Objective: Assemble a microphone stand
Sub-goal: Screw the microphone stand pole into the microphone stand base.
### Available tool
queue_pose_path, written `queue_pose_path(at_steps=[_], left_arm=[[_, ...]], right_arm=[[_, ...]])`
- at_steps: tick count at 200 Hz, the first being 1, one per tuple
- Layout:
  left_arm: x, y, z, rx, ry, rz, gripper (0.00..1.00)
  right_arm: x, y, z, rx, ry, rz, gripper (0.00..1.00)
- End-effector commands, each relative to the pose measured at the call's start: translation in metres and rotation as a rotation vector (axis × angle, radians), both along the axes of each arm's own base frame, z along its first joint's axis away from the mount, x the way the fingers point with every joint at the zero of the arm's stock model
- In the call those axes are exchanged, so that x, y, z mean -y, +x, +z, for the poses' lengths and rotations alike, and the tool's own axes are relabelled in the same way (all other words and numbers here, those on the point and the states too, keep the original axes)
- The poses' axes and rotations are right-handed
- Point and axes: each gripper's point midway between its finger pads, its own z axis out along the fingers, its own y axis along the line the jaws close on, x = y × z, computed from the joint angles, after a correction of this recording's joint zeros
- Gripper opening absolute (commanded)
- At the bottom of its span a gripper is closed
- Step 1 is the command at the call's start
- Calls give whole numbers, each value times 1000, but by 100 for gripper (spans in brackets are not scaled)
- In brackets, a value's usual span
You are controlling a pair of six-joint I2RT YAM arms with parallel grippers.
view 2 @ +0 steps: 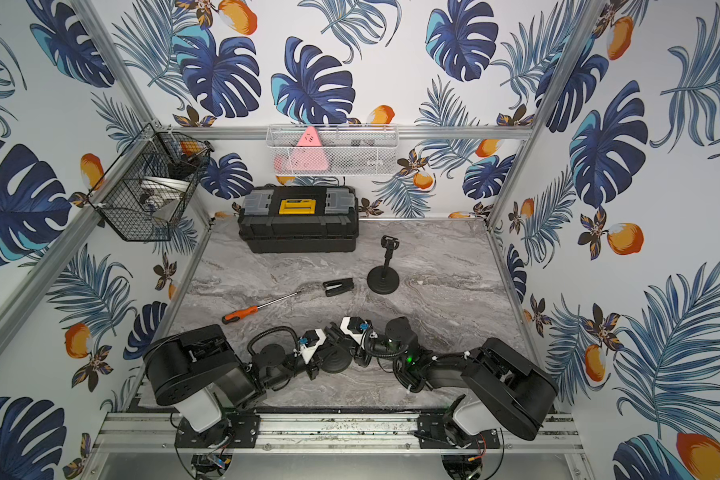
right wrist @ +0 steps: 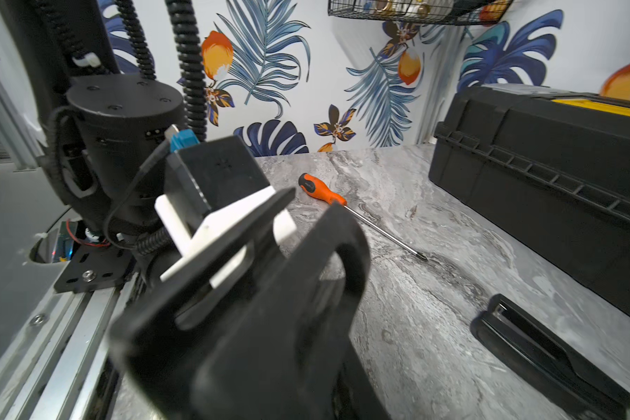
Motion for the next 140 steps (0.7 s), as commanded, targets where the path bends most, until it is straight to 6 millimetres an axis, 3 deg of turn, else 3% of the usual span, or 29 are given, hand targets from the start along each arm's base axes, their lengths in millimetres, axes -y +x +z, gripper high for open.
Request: queue_pose_path(at_steps=[1,78,137,140], left_arm=[[-4,8,13,33,-40,44,21],[-6,8,18,49,-43,53,20],[-2,12,17,55,-38,53,17],[-1,12,17,53,-38,53,17]], right_arm=[[18,13,-44,-101,-157,-194,0],[28,21,-58,-93,-220,-523,0],[29,19,-55,-93,-185,-542,0],[28,18,-54,-91,-182,-536,6]])
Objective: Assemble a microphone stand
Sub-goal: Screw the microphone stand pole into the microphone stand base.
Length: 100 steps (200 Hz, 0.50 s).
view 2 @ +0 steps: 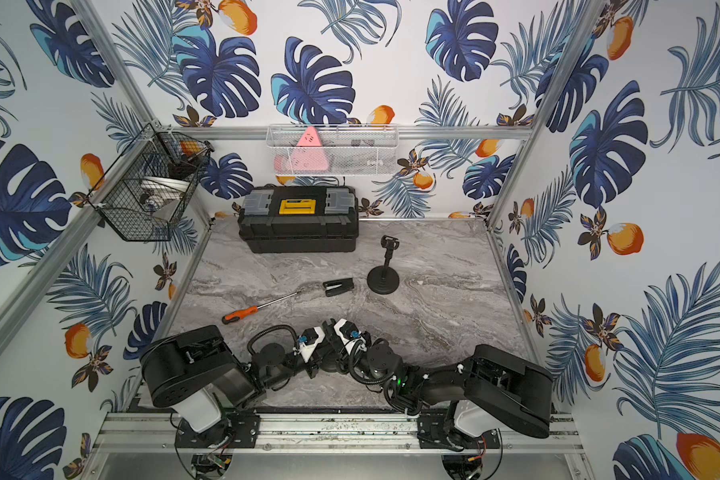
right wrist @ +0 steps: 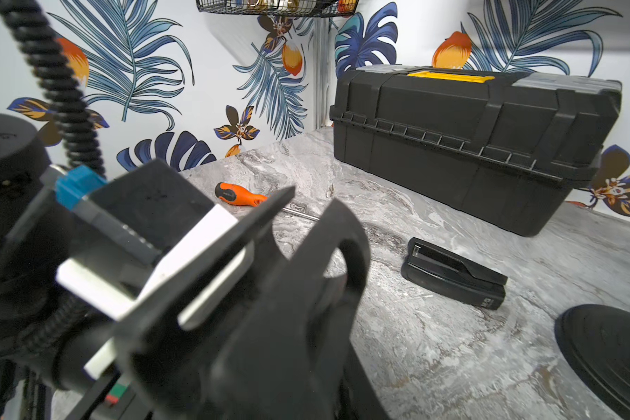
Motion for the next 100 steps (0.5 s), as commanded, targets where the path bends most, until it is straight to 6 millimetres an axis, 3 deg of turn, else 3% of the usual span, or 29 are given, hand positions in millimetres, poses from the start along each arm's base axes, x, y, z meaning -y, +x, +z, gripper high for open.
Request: queue_pose_path(at_steps=[1,14,26,48,100], left_arm=[[3,7,17,66,-37,16,17],[3,10,16,68,-32,26,16],[4,14,14,72,-23,39,15],[8,19,12,76,-18,44,15],[20,25,10,67,-31,16,15]], right_arm=[[28,7,-50,-67,-198,-105,7],[29,6,-44,-57,-181,-101,43],[29,3,-39,-57,-167,-67,57],[37,2,-32,-111,-93,15,62],[60,1,-16,-110,-16,157,62]])
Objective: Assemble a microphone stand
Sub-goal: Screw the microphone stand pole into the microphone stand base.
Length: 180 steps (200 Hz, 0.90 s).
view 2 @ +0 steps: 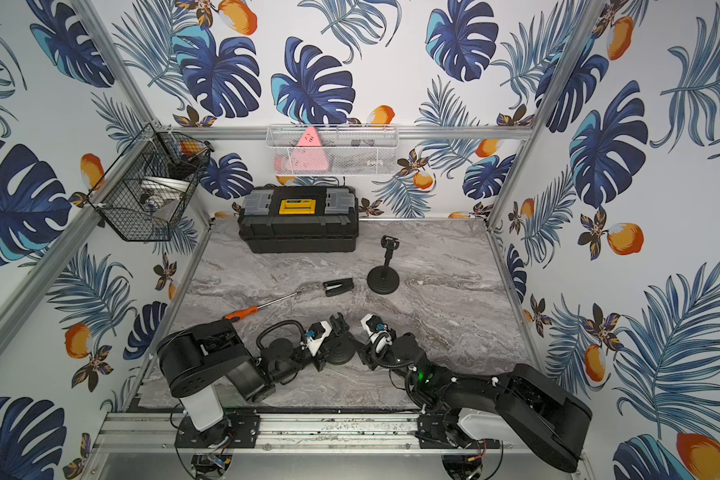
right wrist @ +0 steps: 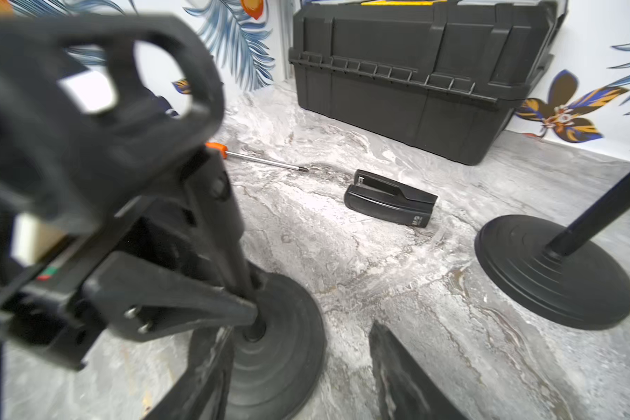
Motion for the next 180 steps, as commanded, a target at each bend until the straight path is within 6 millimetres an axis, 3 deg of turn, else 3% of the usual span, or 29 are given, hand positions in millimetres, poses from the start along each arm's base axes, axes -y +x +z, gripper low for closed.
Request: queue_pose_path(at_steps=[1,12,26,58,85,115,138,180], left_arm=[[5,3,9,32,-26,-12,15],[7,2,10,30,-30,-22,15],[9,0,11,30,-37,-37,16],[14,-7,18,40,-52,-88,17],[15,-9,18,47,-47,-111,18],[16,-8,13,34,-43,-122,19],[18,-9,12,36,-38,-140,19],[22,-6,11,34,-42,-151,20]], right_arm=[[-9,-15,3,-18,22,164,62],[-10,-14,4,-18,15,207,63],[-12,-7,3,-16,10,229,72],[-28,3,-4,-64,-9,350,76],[-33,1,11,-3,72,471,78],[-34,3,20,3,118,569,73],[-41,1,21,-51,121,669,63],[-42,-1,26,0,92,703,63]])
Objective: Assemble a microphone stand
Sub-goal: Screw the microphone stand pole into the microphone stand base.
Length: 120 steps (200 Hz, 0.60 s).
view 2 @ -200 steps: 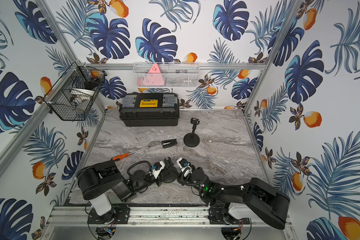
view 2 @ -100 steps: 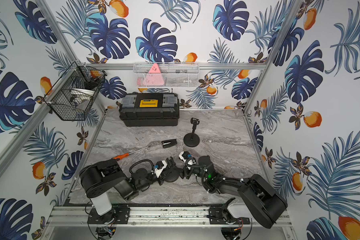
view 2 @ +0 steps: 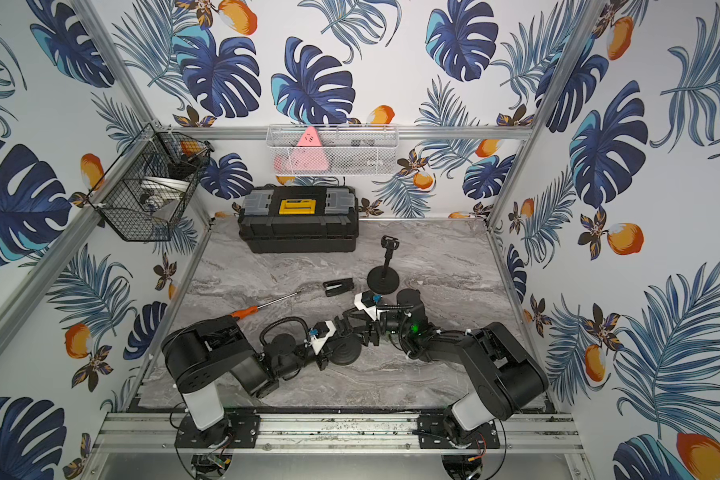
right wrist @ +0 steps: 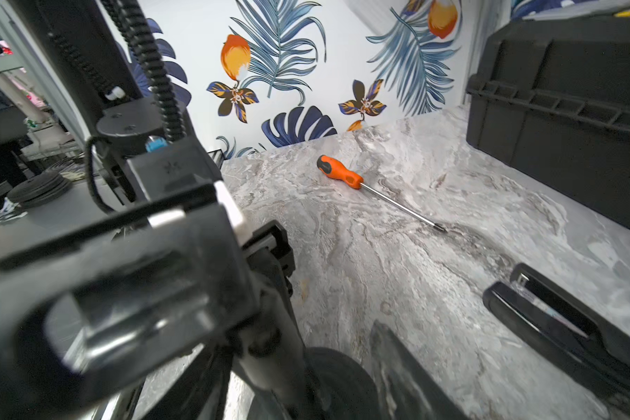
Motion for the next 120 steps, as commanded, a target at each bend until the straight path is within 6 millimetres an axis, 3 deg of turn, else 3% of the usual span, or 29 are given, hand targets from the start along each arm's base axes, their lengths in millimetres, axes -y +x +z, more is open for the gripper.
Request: queue_pose_path(at_steps=[1,79,120], left_arm=[[6,-1,11,38,-34,-35,20],[12,2,9,21,-46,-65,21],[16,4,6,10,-47,-69,21]], right_arm=[[1,-13,2,41,8,68,63],[1,-6,6,106,47,24,58],[1,-2,9,114,47,2,47]])
